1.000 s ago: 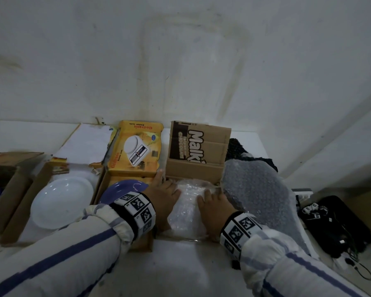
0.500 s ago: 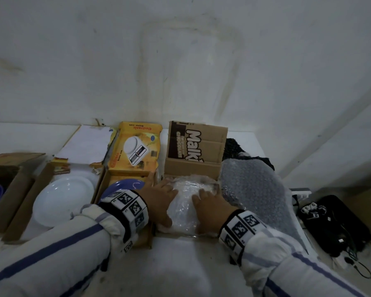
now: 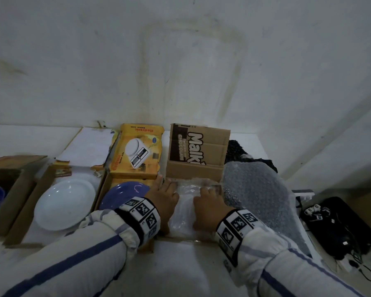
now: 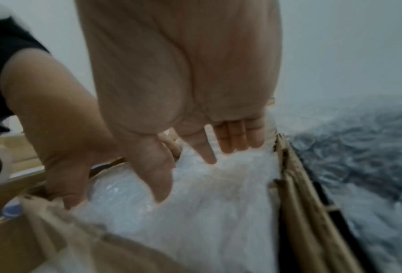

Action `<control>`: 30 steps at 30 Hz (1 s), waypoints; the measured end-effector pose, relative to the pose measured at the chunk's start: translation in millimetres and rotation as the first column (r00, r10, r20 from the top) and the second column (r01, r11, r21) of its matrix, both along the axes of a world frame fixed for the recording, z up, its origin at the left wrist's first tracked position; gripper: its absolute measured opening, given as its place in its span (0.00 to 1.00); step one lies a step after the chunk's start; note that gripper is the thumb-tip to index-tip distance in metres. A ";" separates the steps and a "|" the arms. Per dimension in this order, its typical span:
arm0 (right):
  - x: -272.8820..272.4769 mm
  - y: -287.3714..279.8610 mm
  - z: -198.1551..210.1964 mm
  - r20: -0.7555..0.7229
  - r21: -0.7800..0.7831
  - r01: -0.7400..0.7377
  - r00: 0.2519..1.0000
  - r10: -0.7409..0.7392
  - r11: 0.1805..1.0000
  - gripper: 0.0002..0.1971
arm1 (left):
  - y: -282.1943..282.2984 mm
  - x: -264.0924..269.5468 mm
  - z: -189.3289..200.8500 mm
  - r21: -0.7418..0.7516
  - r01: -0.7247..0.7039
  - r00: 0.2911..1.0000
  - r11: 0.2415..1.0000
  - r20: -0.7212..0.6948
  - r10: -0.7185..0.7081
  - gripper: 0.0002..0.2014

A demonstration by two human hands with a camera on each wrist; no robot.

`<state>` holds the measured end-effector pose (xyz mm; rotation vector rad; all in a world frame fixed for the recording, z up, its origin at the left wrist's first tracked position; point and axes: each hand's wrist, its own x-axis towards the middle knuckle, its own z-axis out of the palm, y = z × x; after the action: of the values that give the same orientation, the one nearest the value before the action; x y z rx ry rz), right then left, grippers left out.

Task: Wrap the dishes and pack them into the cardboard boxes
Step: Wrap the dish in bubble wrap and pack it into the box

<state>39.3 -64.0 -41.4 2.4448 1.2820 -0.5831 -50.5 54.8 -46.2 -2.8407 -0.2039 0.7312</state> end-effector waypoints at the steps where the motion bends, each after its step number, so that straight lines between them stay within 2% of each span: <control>1: 2.7 5.0 -3.8 -0.006 0.028 0.047 0.999 -0.047 0.998 0.32 | 0.0 0.3 -0.2 0.008 0.016 1.000 1.000 -0.004 -0.016 0.50; 4: 9.0 16.1 -14.8 -0.062 0.087 0.185 0.982 -0.181 0.979 0.42 | 1.2 3.4 -0.6 0.025 0.052 0.999 0.998 -0.015 -0.051 0.50; 6: 12.6 17.1 -18.3 -0.157 0.090 0.282 0.951 -0.266 0.955 0.48 | 2.3 6.9 -0.4 0.041 0.074 0.997 0.996 -0.039 -0.072 0.51; 8: 18.5 16.3 -18.8 -0.199 0.078 0.315 0.935 -0.295 0.946 0.50 | 3.1 10.5 -1.4 0.057 0.089 0.995 0.994 -0.059 -0.085 0.52; 15: 31.7 24.9 -2.6 -0.217 -0.069 0.219 0.949 -0.229 0.973 0.45 | 4.8 16.5 -4.2 0.074 0.112 0.991 0.991 -0.076 -0.107 0.49; 20: 27.1 18.6 19.9 -0.210 -0.121 0.082 0.972 -0.106 0.989 0.27 | 5.4 15.9 -8.4 0.083 0.102 0.992 0.991 -0.079 -0.096 0.50; 21: 24.2 15.1 23.0 -0.180 -0.145 0.036 0.982 -0.062 0.989 0.27 | 5.7 16.4 -9.3 0.080 0.103 0.992 0.992 -0.080 -0.096 0.51; 24: 8.7 1.6 25.3 -0.078 -0.267 -0.087 0.995 0.068 0.960 0.39 | 4.5 17.1 -9.1 0.079 0.100 0.993 0.992 -0.065 -0.095 0.52; 25: 3.0 -2.1 23.7 -0.061 -0.279 -0.085 0.996 0.071 0.957 0.39 | 3.8 16.3 -8.6 0.081 0.099 0.994 0.992 -0.059 -0.094 0.52; 28: -4.2 -8.6 10.2 0.003 -0.193 -0.076 0.997 0.078 0.978 0.29 | 1.2 13.6 -6.6 0.089 0.086 0.996 0.992 -0.037 -0.083 0.50; 30: -7.9 -11.7 2.0 0.055 -0.133 -0.083 0.994 0.091 0.988 0.26 | -0.3 11.3 -6.2 0.082 0.066 0.998 0.994 -0.011 -0.065 0.46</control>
<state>31.3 -75.6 -39.4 2.2708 1.2769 -0.5478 -39.2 54.5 -52.4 -2.7524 -0.1358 0.7040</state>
